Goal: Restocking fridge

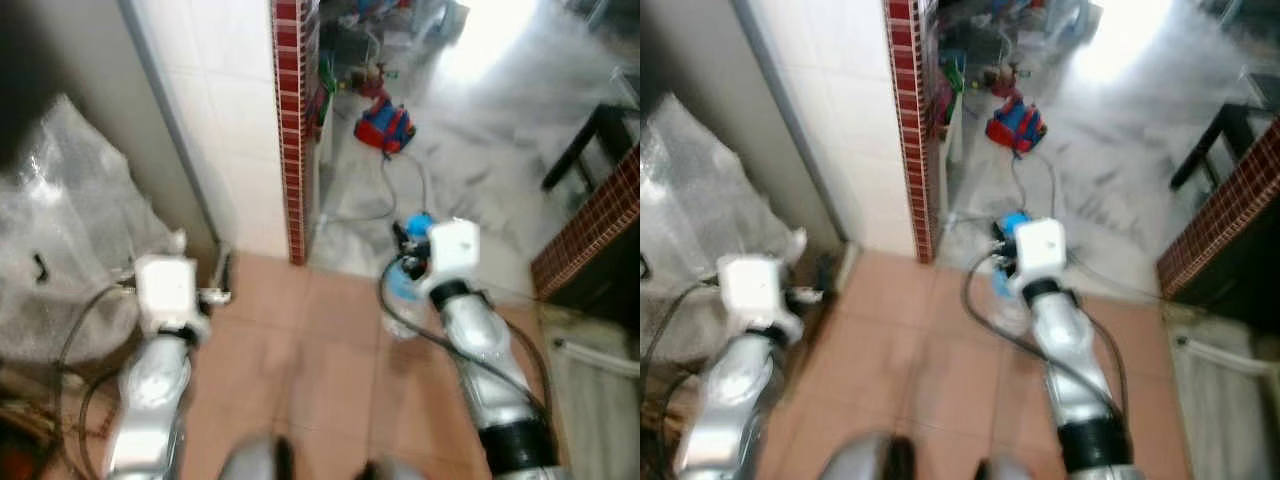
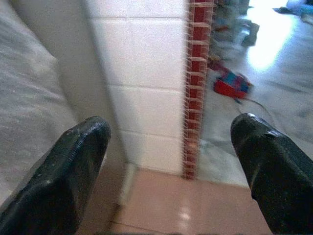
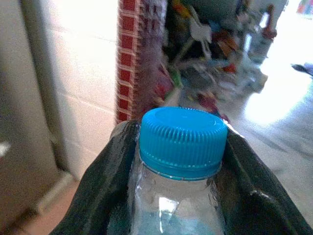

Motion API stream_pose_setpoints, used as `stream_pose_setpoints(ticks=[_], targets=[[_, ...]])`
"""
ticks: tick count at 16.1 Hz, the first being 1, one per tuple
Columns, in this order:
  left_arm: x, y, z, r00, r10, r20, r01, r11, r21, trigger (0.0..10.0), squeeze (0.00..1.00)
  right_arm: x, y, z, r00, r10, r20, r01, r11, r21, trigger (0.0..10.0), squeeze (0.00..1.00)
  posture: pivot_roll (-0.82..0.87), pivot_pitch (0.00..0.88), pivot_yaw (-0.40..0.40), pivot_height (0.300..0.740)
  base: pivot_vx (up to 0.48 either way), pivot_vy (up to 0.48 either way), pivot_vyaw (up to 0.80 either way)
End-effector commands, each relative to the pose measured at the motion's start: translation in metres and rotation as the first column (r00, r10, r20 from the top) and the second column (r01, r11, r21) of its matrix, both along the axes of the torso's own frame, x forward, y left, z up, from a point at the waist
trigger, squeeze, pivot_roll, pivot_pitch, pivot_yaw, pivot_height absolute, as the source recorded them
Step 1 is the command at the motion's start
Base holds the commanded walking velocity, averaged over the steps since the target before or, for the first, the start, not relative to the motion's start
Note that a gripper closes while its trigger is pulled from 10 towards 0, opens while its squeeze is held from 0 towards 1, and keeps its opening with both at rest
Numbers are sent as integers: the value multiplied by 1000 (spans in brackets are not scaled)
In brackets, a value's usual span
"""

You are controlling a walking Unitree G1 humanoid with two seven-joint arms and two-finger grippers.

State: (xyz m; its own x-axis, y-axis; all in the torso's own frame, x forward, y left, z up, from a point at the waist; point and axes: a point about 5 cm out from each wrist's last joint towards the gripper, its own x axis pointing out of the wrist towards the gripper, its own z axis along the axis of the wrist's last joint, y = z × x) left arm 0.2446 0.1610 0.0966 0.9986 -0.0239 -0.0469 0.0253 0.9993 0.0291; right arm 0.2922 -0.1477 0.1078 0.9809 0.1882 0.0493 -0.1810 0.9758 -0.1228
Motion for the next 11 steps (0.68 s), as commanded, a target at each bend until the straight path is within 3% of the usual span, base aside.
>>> stream_pose_setpoints(ticks=[1, 3, 9, 11], targets=[[2, 7, 3, 1000, 16, 5, -16, 1000, 18, 10000, 0, 4, 4, 10, 999, 11, 46, -11, 1000, 11, 10000, 0, 110, 54, -24, 740, 0, 480, 0], [2, 7, 4, 1000, 14, 13, -14, 1000, 21, 10000, 0, 8, 7, 14, 998, 21, 60, -21, 1000, 5, 10000, 0, 103, 55, -13, 740, 0, 480, 0], [9, 5, 6, 999, 24, 24, -24, 1000, 5, 10000, 0, 15, 8, 21, 996, 14, 84, -13, 1000, -5, 10000, 0, 74, 65, -7, 740, 0, 0, 0], [11, 6, 7, 999, 27, 29, -27, 1000, 4, 10000, 0, 15, 7, 20, 996, 12, 84, -11, 1000, -11, 10000, 0, 74, 65, -7, 740, -285, 0, 0]])
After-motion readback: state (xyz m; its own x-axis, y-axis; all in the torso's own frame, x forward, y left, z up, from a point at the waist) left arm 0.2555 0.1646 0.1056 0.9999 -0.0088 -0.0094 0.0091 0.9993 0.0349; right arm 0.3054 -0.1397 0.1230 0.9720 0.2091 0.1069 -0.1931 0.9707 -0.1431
